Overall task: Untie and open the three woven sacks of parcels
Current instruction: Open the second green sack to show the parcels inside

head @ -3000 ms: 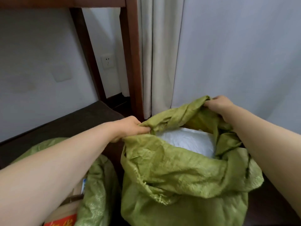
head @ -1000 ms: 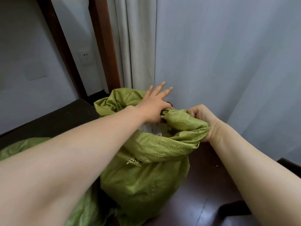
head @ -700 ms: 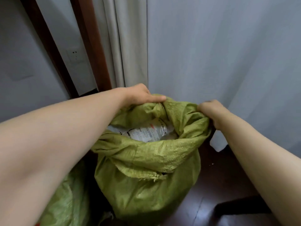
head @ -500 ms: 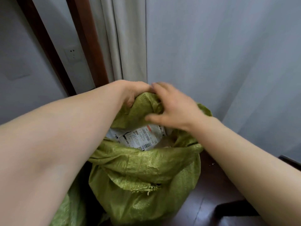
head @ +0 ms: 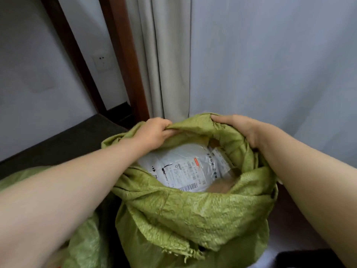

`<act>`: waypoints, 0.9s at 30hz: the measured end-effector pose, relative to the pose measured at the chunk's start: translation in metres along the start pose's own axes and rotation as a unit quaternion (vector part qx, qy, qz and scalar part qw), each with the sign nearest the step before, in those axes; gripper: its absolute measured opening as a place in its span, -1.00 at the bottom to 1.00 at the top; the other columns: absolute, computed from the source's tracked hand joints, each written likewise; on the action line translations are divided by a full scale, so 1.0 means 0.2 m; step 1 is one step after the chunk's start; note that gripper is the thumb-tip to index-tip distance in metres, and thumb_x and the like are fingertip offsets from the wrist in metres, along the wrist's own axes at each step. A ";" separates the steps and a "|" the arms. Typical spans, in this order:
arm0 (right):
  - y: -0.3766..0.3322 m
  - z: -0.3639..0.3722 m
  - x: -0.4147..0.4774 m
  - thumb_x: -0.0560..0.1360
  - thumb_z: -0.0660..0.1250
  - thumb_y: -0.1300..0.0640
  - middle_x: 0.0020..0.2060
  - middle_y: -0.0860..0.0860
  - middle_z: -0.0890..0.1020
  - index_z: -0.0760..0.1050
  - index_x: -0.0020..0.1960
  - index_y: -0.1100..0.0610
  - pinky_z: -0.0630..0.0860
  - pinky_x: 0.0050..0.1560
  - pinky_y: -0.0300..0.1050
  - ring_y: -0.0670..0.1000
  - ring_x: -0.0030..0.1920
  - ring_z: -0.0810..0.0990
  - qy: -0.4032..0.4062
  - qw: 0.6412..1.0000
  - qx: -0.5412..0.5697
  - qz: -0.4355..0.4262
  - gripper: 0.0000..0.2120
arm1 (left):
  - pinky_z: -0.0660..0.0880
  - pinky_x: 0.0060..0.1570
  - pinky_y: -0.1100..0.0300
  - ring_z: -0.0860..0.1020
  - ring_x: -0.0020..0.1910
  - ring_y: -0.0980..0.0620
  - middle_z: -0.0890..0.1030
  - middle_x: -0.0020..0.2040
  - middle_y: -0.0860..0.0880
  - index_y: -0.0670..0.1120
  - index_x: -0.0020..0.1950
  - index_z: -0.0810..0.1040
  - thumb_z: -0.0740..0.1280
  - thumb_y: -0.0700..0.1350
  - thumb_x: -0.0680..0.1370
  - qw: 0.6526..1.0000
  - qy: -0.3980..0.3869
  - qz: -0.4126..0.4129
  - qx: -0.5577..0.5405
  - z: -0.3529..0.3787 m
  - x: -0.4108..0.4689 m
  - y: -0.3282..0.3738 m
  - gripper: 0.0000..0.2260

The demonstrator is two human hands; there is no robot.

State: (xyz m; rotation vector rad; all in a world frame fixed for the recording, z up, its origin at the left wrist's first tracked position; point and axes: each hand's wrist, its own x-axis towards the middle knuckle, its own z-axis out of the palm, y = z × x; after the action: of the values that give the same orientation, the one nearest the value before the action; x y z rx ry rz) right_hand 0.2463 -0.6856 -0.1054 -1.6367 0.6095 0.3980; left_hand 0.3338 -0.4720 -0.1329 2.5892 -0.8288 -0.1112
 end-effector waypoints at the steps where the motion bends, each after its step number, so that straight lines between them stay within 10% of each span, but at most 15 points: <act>1: -0.01 -0.01 0.01 0.41 0.38 -0.15 -0.15 0.16 0.67 0.55 0.08 0.21 0.57 -0.02 0.05 0.16 -0.14 0.63 0.013 0.999 -0.032 0.023 -0.54 | 0.40 -0.23 0.19 0.49 -0.40 0.08 0.52 -0.36 -0.08 -0.15 -0.18 0.61 0.32 0.12 0.50 0.996 -0.029 -0.036 -0.079 -0.02 0.03 0.02 -0.67; 3: -0.04 -0.02 0.03 0.43 0.39 -0.11 0.00 0.11 0.60 0.47 0.13 0.21 0.51 -0.02 -0.04 0.16 -0.01 0.58 0.129 0.968 -0.215 -0.007 -0.54 | 0.32 -0.44 0.26 0.38 -0.52 0.12 0.45 -0.45 -0.03 -0.13 -0.32 0.53 0.37 0.18 0.44 0.984 -0.062 -0.092 -0.143 -0.08 0.08 0.05 -0.62; 5: -0.09 0.02 0.04 0.47 0.35 0.00 0.20 0.09 0.54 0.44 0.25 0.15 0.43 0.15 -0.03 0.13 0.20 0.50 0.267 0.857 -0.420 -0.135 -0.59 | 0.40 -0.43 0.30 0.49 -0.45 0.06 0.54 -0.40 -0.04 -0.13 -0.30 0.56 0.39 0.19 0.43 0.970 -0.079 -0.140 -0.181 -0.13 0.13 0.07 -0.63; 8: -0.13 0.17 -0.02 0.47 0.32 0.04 0.35 0.00 0.44 0.33 0.41 0.04 0.30 0.34 -0.11 0.00 0.36 0.39 0.170 0.834 -0.371 -0.371 -0.48 | 0.48 -0.29 0.21 0.57 -0.27 -0.09 0.61 -0.19 -0.15 -0.15 -0.12 0.59 0.36 -0.01 0.44 0.935 -0.088 -0.208 -0.275 -0.15 0.20 0.05 -0.79; 11: -0.09 0.35 0.03 0.44 0.36 -0.12 0.37 0.08 0.43 0.16 0.48 0.09 0.36 0.29 -0.06 0.09 0.35 0.40 0.076 0.798 -0.482 -0.353 -0.28 | 0.47 -0.21 0.13 0.53 -0.34 -0.13 0.56 -0.24 -0.20 -0.19 -0.18 0.56 0.23 -0.08 0.42 0.885 -0.115 -0.254 -0.372 -0.14 0.21 0.03 -0.80; 13: -0.05 0.36 0.12 0.52 0.28 -0.01 0.18 0.15 0.57 0.39 0.33 0.13 0.43 0.09 -0.02 0.18 0.20 0.50 0.122 0.771 -0.513 -0.358 -0.58 | 0.47 -0.14 0.10 0.53 -0.25 -0.14 0.58 -0.10 -0.23 -0.22 -0.03 0.55 0.16 -0.02 0.44 0.864 -0.120 -0.266 -0.411 -0.14 0.22 0.02 -0.67; 15: -0.05 0.34 0.19 0.53 0.24 0.08 0.01 0.16 0.64 0.55 0.10 0.17 0.48 0.04 0.01 0.19 0.08 0.56 0.151 0.817 -0.441 -0.339 -0.77 | 0.46 0.06 0.07 0.53 0.01 -0.14 0.56 0.19 -0.18 -0.18 0.19 0.51 0.12 0.12 0.48 0.905 -0.065 -0.241 -0.345 -0.14 0.21 0.04 -0.53; 17: -0.07 0.30 0.23 0.47 0.26 0.07 -0.11 0.15 0.66 0.60 -0.08 0.18 0.52 0.06 0.06 0.17 0.00 0.59 0.154 0.889 -0.338 -0.269 -0.79 | 0.33 0.31 -0.02 0.40 0.31 -0.14 0.40 0.38 -0.14 -0.06 0.41 0.34 0.14 0.32 0.44 0.990 -0.017 -0.137 -0.031 -0.13 0.14 0.06 -0.34; 20: -0.09 0.26 0.23 0.40 0.29 0.04 -0.17 0.15 0.67 0.59 -0.17 0.21 0.55 0.07 0.07 0.17 -0.06 0.62 0.158 0.933 -0.263 -0.191 -0.76 | 0.02 0.45 -0.18 0.12 0.48 -0.12 0.18 0.48 -0.14 -0.01 0.54 -0.08 0.33 0.39 0.30 0.957 -0.086 0.024 0.275 -0.07 -0.04 0.03 0.01; 27: -0.03 0.05 0.18 0.43 0.33 0.05 -0.03 0.11 0.49 0.39 0.03 0.16 0.40 -0.09 -0.06 0.16 -0.06 0.46 0.218 0.960 -0.156 -0.077 -0.74 | 0.38 0.18 0.04 0.31 0.30 -0.10 0.33 0.31 -0.08 0.25 0.48 0.09 0.35 -0.02 0.46 0.969 -0.153 -0.035 0.192 -0.14 -0.18 -0.25 -0.32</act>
State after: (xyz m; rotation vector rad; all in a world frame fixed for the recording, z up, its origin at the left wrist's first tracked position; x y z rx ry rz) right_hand 0.2801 -0.6814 -0.1232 -2.0841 0.7657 0.0108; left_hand 0.3367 -0.4051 -0.1292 3.0171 -0.9447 -0.4194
